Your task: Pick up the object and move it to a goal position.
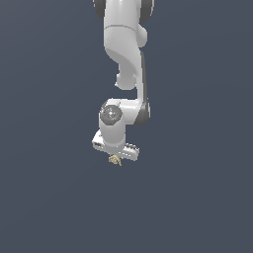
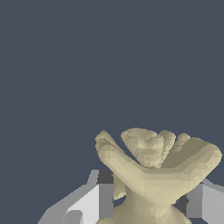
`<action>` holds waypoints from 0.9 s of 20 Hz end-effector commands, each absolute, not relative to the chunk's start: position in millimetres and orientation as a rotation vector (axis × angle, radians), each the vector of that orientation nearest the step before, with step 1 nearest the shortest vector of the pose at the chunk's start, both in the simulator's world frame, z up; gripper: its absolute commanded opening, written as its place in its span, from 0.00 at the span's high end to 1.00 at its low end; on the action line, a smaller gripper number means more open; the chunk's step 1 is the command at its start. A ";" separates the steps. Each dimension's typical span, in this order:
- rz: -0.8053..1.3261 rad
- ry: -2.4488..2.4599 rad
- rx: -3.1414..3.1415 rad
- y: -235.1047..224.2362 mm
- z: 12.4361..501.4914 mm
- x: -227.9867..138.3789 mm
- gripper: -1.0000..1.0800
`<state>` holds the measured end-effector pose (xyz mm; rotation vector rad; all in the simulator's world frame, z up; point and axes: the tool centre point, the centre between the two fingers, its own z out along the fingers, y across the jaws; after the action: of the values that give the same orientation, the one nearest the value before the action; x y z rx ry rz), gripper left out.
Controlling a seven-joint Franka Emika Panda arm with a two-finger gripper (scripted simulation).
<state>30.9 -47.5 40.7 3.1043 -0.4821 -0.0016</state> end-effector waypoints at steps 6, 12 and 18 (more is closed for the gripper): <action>0.000 -0.482 3.104 -47.6 40.6 31.4 1.00; 0.000 -0.482 3.104 -47.2 42.6 30.8 1.00; 0.000 -0.482 3.104 -44.5 58.5 25.3 1.00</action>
<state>26.6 -45.4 53.1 3.1041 -0.4825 -0.0017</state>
